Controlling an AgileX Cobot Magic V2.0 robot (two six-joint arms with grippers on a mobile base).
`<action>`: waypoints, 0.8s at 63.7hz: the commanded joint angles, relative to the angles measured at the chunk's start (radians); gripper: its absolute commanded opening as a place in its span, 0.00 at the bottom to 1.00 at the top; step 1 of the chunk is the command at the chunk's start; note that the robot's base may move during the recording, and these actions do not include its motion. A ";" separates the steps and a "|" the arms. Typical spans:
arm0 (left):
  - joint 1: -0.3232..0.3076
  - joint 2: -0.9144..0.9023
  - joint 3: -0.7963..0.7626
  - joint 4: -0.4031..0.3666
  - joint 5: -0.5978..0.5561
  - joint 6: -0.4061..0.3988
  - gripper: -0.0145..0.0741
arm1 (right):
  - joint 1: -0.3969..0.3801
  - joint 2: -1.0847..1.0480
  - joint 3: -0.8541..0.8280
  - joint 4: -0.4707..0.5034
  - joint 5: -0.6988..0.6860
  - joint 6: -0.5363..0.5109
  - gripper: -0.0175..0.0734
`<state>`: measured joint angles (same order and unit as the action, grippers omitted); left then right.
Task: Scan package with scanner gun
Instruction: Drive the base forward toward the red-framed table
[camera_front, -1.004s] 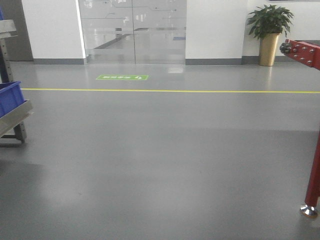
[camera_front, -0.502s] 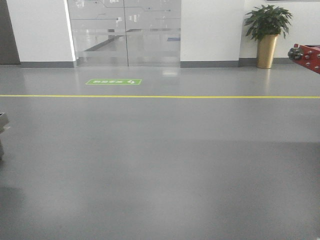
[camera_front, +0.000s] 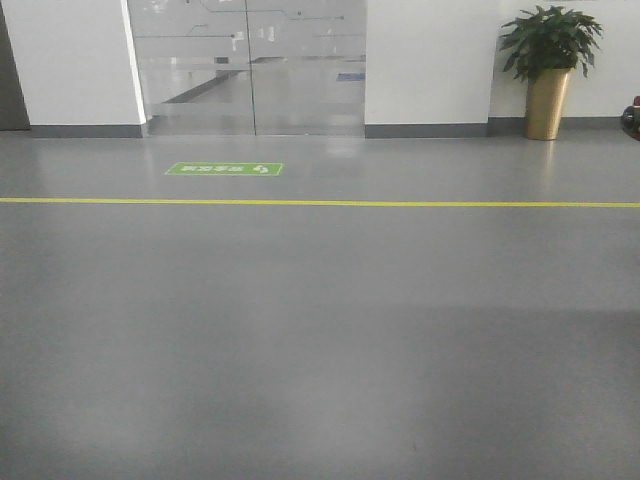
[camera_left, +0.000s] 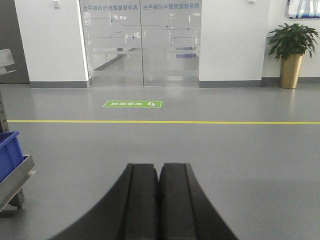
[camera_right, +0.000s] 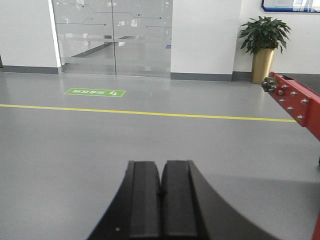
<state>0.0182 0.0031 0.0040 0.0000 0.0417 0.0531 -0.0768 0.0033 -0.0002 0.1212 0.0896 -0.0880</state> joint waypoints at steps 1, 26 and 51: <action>-0.007 -0.003 -0.004 0.000 -0.014 -0.005 0.04 | 0.001 -0.003 0.000 0.003 -0.017 -0.008 0.02; -0.007 -0.003 -0.004 0.000 -0.014 -0.005 0.04 | 0.001 -0.003 0.000 0.003 -0.017 -0.008 0.02; -0.007 -0.003 -0.004 0.000 -0.014 -0.005 0.04 | 0.001 -0.003 0.000 0.003 -0.017 -0.008 0.02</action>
<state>0.0182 0.0031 0.0040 0.0000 0.0417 0.0531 -0.0768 0.0033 -0.0002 0.1212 0.0896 -0.0880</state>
